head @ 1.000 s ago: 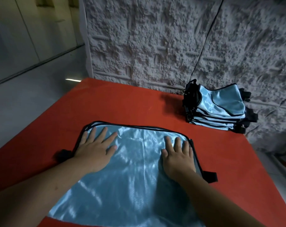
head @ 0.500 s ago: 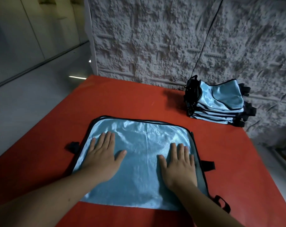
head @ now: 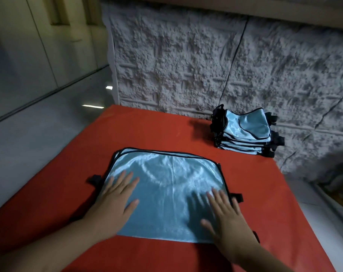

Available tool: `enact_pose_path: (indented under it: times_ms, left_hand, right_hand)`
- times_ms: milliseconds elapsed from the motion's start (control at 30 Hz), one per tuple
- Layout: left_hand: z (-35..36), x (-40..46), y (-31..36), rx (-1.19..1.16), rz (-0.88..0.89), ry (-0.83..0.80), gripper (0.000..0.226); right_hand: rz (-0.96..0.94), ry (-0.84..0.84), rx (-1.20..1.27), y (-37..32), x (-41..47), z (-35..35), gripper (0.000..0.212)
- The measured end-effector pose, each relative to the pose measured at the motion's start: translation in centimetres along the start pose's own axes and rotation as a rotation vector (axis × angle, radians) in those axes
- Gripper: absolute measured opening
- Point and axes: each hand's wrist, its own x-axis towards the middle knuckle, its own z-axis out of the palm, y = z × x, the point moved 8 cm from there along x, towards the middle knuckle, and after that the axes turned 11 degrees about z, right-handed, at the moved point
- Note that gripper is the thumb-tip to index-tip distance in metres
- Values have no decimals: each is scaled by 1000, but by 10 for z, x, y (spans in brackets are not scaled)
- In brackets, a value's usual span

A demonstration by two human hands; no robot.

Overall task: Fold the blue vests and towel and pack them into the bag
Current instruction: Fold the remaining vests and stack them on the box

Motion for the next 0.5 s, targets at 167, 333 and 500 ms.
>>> enact_pose_path:
  times_ms: [167,333,500]
  left_hand:
    - [33,-62,-15,168,-65,-303,59]
    - [47,-87,-38,173,-193,-517,57]
    - [8,-83,-32,-26,-140,-301,87]
  right_hand:
    - [40,-210,-131,38,-45,32,85]
    - [42,-255,-128,53,-42,50,82]
    - [-135,-89,-84,40,-37,11,54]
